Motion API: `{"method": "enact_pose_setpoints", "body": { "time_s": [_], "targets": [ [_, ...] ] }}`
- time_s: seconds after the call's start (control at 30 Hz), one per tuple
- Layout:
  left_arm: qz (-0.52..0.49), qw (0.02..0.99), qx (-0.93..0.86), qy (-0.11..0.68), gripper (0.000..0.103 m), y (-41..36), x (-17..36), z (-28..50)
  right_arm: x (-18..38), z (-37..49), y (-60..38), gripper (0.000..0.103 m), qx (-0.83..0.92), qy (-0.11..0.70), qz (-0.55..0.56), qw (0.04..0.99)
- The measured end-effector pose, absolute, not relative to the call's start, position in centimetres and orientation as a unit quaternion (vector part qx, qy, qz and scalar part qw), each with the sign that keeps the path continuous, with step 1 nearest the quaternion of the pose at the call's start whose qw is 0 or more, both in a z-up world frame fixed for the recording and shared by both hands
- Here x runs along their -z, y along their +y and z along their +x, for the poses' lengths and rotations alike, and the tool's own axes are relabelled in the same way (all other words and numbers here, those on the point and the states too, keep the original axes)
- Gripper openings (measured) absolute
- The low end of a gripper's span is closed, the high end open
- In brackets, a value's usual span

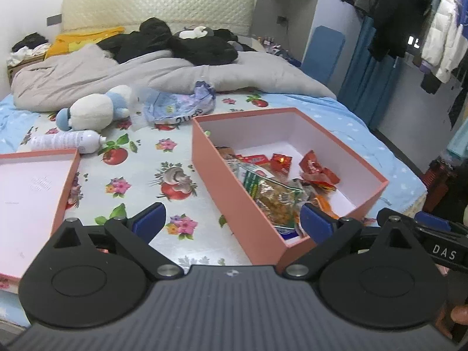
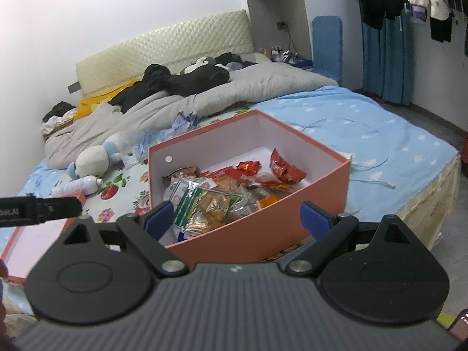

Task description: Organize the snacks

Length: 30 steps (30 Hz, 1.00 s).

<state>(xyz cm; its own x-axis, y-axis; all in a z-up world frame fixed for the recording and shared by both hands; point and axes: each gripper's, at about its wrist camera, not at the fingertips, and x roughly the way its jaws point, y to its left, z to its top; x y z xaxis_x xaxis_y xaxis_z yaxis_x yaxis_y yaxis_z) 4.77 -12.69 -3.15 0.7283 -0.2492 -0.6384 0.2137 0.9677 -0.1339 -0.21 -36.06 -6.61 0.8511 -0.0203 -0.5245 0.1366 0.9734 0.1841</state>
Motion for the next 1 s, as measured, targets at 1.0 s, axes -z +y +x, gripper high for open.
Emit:
{"method": "enact_pose_setpoints", "body": {
  "time_s": [1.0],
  "targets": [
    [-0.022,0.927,0.104,0.361,0.100,-12.7,5.1,6.6,7.4,1.3,-35.8,0.094,0.039,0.272,0.077,0.958]
  ]
}}
